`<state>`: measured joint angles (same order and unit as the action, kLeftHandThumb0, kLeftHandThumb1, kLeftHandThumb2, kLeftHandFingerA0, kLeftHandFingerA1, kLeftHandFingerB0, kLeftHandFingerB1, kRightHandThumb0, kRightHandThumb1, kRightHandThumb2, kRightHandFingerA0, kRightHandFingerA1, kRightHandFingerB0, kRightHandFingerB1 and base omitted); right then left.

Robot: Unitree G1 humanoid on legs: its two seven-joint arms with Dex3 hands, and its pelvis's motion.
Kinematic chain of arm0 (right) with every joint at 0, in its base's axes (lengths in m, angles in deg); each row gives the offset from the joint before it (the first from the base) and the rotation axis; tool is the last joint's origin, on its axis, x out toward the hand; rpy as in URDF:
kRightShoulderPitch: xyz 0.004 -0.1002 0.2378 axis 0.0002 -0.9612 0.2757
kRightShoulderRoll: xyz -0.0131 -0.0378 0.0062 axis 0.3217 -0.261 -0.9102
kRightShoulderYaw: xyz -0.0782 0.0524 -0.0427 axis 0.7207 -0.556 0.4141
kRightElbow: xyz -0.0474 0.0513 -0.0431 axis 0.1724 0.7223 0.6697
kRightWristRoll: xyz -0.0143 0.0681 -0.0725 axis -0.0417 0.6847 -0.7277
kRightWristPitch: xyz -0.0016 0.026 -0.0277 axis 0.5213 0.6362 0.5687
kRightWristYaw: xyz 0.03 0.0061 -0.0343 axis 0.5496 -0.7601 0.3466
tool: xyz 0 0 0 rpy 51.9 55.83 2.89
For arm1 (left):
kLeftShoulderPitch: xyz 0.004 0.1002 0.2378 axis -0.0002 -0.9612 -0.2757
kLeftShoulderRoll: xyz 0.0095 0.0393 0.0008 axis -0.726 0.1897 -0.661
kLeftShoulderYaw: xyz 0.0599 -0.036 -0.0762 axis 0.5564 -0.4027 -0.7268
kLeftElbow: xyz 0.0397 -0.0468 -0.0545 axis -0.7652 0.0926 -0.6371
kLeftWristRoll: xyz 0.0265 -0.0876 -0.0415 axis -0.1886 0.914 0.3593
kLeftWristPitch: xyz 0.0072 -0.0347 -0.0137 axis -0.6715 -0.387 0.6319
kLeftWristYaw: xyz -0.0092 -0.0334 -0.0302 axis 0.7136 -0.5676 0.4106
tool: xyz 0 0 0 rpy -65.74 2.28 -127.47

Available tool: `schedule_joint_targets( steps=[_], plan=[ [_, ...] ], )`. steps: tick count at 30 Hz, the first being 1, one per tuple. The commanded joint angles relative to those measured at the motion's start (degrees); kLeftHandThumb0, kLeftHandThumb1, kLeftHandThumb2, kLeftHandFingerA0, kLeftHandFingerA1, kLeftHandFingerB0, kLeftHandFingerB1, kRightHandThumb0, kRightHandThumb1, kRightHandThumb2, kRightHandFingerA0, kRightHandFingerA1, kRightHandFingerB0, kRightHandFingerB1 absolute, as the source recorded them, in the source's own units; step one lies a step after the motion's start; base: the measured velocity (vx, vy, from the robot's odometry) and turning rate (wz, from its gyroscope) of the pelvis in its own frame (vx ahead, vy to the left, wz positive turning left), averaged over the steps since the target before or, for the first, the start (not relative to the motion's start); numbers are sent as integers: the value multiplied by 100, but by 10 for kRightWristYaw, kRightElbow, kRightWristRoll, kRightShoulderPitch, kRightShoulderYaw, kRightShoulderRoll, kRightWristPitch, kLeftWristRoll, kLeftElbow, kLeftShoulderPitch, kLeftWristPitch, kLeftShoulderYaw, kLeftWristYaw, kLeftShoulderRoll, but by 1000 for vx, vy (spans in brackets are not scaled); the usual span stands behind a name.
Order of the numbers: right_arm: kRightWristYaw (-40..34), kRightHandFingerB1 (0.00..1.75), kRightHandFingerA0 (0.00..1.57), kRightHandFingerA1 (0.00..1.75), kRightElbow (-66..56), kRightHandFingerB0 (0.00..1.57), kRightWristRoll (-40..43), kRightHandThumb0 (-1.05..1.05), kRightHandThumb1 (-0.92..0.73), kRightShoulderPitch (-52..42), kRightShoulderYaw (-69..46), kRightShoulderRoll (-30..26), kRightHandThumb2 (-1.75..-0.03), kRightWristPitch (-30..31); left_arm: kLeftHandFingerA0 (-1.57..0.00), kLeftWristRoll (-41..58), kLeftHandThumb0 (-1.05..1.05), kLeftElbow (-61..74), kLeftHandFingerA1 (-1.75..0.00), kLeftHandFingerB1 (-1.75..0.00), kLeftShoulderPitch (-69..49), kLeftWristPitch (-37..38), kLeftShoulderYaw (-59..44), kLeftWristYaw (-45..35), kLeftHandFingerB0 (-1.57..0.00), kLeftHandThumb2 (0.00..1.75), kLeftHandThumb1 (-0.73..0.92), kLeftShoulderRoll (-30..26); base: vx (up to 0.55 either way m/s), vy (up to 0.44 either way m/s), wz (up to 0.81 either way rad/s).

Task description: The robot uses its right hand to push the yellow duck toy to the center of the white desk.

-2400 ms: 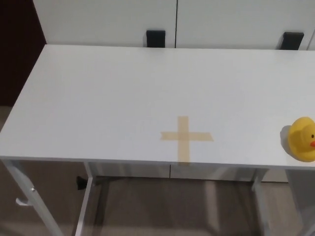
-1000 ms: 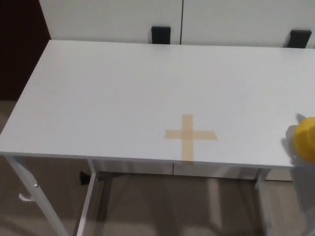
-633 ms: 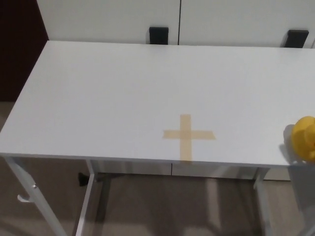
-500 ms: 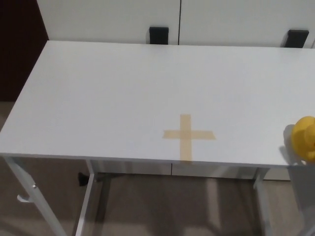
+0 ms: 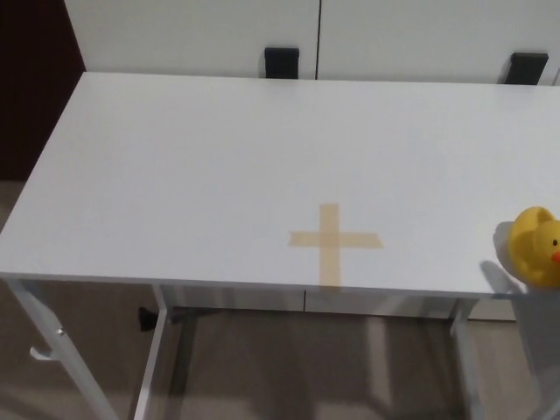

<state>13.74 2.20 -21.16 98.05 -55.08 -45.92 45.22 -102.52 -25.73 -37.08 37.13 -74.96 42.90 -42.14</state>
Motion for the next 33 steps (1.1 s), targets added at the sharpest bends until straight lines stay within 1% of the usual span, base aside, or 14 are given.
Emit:
schedule_joint_targets(
  steps=[1, 3, 7, 8, 14, 15, 19, 22, 23, 24, 25, 27, 28, 33],
  plan=[
    [-28, 41, 48, 45, 11, 37, -18, -76, -92, 9, 5, 6, -76, -20, -145, -6, 1, -1, -82, -82, 0, 16, 6, 0, -131, 123, -47, 4, 0, 0, 0],
    [-30, 41, 54, 46, 15, 39, -25, -75, -92, 16, 11, 6, -76, -14, -141, 23, 19, -5, -87, -81, 10, -13, -17, -34, -132, 149, -54, 11, 0, 0, 0],
    [-34, 41, 54, 45, 24, 43, -29, -73, -92, 20, 16, 5, -73, -15, -145, 33, 15, -11, -85, -82, 16, -30, -34, -47, -133, 138, -54, 18, 0, 0, 0],
    [-33, 41, 54, 45, 29, 43, -32, -76, -92, 24, 19, 7, -73, -15, -144, 33, 9, -12, -95, -91, 16, -29, -36, -46, -133, 114, -41, 18, 0, 0, 0],
    [-24, 42, 56, 47, 41, 42, -36, -79, -92, 39, 32, 20, -74, -15, -137, 24, 15, -14, -92, -88, 12, -17, -35, -31, -128, 129, -47, 19, 0, 0, 0],
    [-26, 42, 56, 48, 31, 44, -38, -76, -92, 40, 38, 33, -76, -5, -138, 18, 9, -13, -89, -87, 12, -15, -30, -24, -129, 112, -42, 18, 0, 0, 0],
    [-51, 44, 43, 51, 18, 36, -38, -83, -81, 34, 45, 73, -89, -2, -138, 16, 26, -15, -81, -77, 9, -11, -28, -21, -129, 135, -50, 18, 0, 0, 0],
    [-69, 37, 41, 46, 13, 36, -35, -78, -92, 31, 40, 87, -74, 4, -138, 14, 23, -14, -83, -79, 9, -10, -25, -21, -130, 130, -51, 20, 0, 0, 0],
    [-83, 29, 0, 31, 5, 13, -33, -77, -92, 27, 36, 99, -77, 8, -136, 12, 23, -13, -79, -76, 8, -10, -23, -18, -130, 139, -50, 21, 0, 0, 0],
    [-92, 29, 0, 31, -2, 13, -33, -77, -92, 24, 34, 108, -77, 10, -136, 11, 23, -13, -79, -76, 8, -10, -21, -16, -130, 139, -50, 23, 0, 0, 0],
    [-115, 27, 0, 0, -7, 8, -35, -82, -92, 22, 31, 121, -76, 13, -145, 11, 18, -13, -80, -76, 8, -11, -21, -15, -139, 146, -47, 23, 0, 0, 0],
    [-140, 27, 0, 0, -13, 8, -39, -82, -92, 21, 28, 134, -76, 16, -145, 12, 18, -12, -80, -76, 7, -11, -21, -14, -139, 146, -47, 24, 0, 0, 0],
    [-172, 26, 0, 10, -9, 10, -52, -91, -82, 19, 29, 141, -115, 3, -143, 14, 14, -12, -90, -85, 5, -10, -22, -15, -134, 131, -35, 24, 0, 0, 0],
    [-349, 9, 0, 25, 7, 0, -118, -88, -80, 25, 38, 170, -114, -10, -137, 11, 18, -13, -85, -81, 4, -11, -18, -16, -139, 130, -49, 24, 0, 0, 0]
  ],
)
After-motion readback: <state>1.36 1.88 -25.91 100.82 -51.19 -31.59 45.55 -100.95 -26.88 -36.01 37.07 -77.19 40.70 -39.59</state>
